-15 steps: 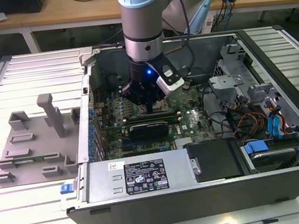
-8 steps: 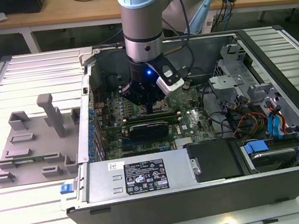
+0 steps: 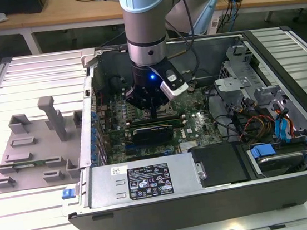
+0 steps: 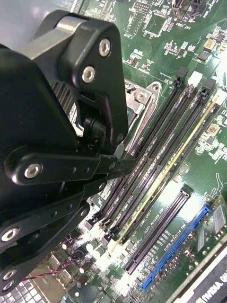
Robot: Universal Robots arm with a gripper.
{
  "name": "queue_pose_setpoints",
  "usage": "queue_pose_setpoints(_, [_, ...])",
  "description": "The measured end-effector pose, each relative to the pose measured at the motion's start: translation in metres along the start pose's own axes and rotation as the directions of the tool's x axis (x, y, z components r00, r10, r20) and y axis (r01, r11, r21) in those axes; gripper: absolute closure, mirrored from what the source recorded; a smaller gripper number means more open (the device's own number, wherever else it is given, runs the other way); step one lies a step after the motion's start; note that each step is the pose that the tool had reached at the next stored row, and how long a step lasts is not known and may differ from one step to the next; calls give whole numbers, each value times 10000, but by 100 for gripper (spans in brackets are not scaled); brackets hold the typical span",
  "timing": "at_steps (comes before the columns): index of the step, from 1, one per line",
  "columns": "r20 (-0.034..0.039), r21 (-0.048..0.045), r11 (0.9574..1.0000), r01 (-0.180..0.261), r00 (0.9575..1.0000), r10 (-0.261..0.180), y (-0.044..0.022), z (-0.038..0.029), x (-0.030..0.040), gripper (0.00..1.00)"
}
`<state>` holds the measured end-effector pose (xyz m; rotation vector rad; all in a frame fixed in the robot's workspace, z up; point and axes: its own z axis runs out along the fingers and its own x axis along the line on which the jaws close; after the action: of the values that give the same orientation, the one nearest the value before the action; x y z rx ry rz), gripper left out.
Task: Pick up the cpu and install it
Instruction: 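Install the second cpu locking lever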
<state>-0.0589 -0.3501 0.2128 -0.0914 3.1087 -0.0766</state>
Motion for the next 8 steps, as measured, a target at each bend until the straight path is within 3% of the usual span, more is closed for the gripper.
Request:
queue_pose_setpoints(2, [46, 1, 10000, -2, 10000, 2, 3, 1, 38, 89])
queue_pose_setpoints(8, [52, 3, 10000, -2, 10000, 2, -19, -2, 79, 89])
